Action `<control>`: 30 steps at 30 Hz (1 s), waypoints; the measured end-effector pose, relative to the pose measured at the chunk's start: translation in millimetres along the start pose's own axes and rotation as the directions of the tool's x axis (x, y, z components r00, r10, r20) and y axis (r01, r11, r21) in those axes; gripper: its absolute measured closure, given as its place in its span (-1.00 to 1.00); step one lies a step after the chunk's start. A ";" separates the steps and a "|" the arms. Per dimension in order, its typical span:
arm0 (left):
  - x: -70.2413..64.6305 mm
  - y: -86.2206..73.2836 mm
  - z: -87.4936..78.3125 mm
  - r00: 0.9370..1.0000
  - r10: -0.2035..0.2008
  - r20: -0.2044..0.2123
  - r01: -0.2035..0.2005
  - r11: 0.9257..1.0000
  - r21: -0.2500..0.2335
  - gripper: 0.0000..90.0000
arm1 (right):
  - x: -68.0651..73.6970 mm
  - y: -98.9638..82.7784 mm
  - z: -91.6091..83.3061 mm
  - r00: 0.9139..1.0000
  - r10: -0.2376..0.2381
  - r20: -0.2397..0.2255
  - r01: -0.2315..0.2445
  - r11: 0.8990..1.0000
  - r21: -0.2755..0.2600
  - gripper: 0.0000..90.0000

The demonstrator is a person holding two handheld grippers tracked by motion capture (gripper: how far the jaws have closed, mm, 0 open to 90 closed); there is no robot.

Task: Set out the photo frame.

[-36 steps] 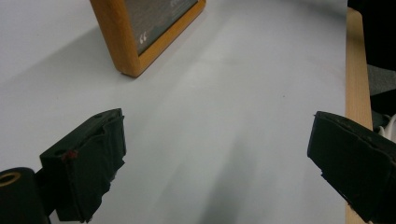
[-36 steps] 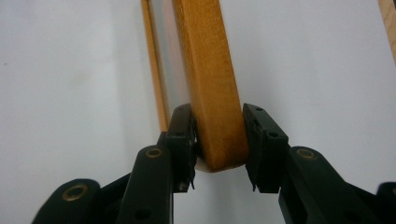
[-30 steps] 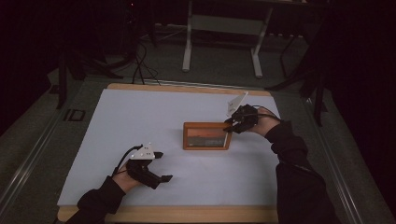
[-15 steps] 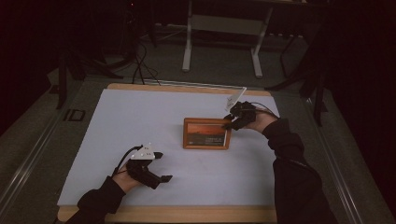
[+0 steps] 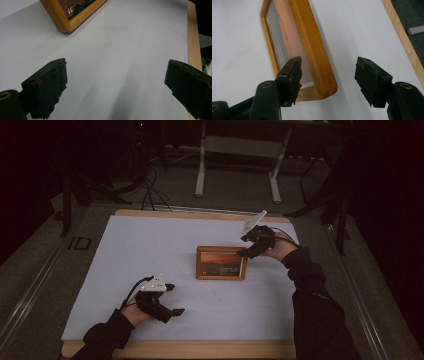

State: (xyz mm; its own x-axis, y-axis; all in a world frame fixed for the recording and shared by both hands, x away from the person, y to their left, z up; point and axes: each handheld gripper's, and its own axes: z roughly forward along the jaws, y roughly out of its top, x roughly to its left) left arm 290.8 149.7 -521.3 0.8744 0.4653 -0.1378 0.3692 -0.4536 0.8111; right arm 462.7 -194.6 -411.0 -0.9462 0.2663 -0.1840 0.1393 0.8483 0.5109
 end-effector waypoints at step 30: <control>-2.3 1.4 -2.2 1.000 0.014 0.003 -0.014 1.000 -0.007 -0.89 | 94.8 -19.8 -13.5 0.995 0.099 -0.030 -0.104 0.959 -0.263 -0.69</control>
State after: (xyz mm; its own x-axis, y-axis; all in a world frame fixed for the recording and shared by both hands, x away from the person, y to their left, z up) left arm 288.6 149.6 -518.6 0.8805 0.4564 -0.1280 0.3546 -0.4550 0.8169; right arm 366.2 -192.3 -427.2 -0.9360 0.3353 -0.1070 0.1550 0.6656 0.7300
